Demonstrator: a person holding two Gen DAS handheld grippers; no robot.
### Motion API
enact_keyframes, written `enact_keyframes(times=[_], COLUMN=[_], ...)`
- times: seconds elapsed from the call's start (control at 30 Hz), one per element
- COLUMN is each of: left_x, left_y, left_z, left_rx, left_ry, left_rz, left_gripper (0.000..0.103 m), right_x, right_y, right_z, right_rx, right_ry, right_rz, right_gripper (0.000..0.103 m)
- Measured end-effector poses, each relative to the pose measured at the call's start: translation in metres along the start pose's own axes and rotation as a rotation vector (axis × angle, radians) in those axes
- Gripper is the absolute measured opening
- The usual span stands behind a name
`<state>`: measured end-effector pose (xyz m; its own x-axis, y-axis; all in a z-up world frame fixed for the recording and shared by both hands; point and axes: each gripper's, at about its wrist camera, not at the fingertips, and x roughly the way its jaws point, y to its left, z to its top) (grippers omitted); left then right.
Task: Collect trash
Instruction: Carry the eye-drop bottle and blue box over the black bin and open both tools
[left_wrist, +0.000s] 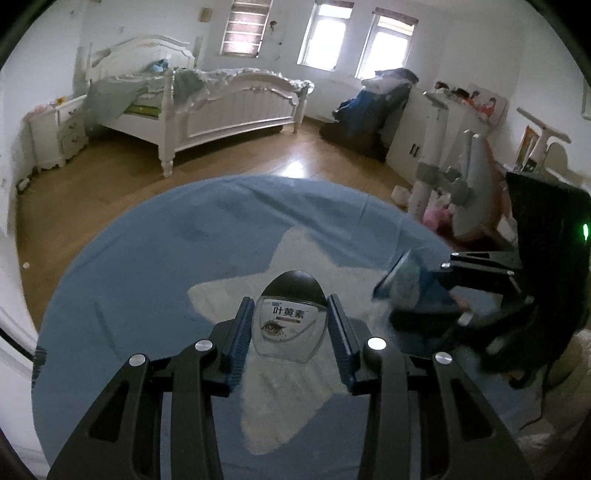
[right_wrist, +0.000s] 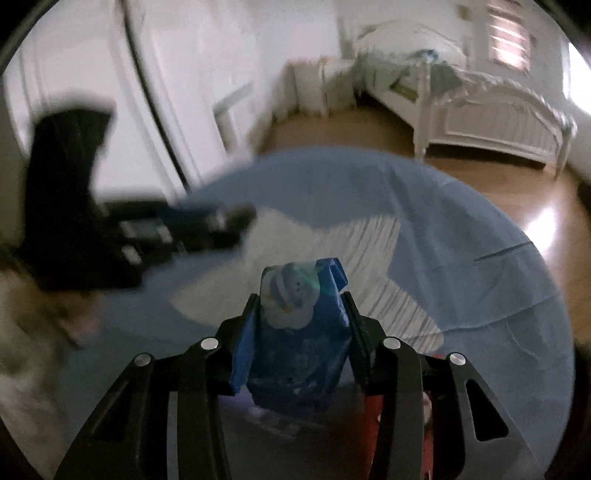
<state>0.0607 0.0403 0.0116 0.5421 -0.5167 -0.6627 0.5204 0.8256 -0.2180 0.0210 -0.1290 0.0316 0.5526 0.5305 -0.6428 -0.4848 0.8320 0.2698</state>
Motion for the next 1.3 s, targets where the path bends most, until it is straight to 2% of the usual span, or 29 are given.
enact_keyframes(times=[0.07, 0.17, 0.3, 0.47, 0.67, 0.87, 1.07, 1.3], left_x=[-0.003, -0.004, 0.005, 0.034, 0.079, 0.123, 0.157, 0.186], left_y=[-0.013, -0.039, -0.082, -0.144, -0.217, -0.26, -0.279, -0.285], left_z=[0.007, 0.02, 0.037, 0.057, 0.073, 0.082, 0.084, 0.087], left_rx=[0.006, 0.025, 0.064, 0.1, 0.162, 0.182, 0.183, 0.19], left_ry=[-0.01, -0.024, -0.028, 0.005, 0.053, 0.107, 0.161, 0.207], left_rz=[-0.023, -0.067, -0.13, -0.237, -0.343, -0.388, -0.399, -0.402], left_gripper=[0.04, 0.04, 0.04, 0.04, 0.04, 0.04, 0.04, 0.04], right_x=[-0.034, -0.075, -0.126, -0.183, -0.22, -0.232, -0.226, -0.209], right_y=[-0.022, -0.048, -0.084, -0.141, -0.198, -0.244, -0.277, -0.301], right_z=[0.002, 0.0, -0.012, -0.045, -0.089, -0.126, -0.152, -0.16], right_rx=[0.107, 0.203, 0.278, 0.408, 0.528, 0.604, 0.661, 0.706], right_ry=[-0.104, -0.211, -0.317, -0.426, -0.476, -0.481, -0.477, -0.468], right_rz=[0.043, 0.068, 0.008, -0.071, -0.132, -0.17, -0.182, -0.184], right_gripper=[0.043, 0.043, 0.043, 0.043, 0.044, 0.044, 0.044, 0.044])
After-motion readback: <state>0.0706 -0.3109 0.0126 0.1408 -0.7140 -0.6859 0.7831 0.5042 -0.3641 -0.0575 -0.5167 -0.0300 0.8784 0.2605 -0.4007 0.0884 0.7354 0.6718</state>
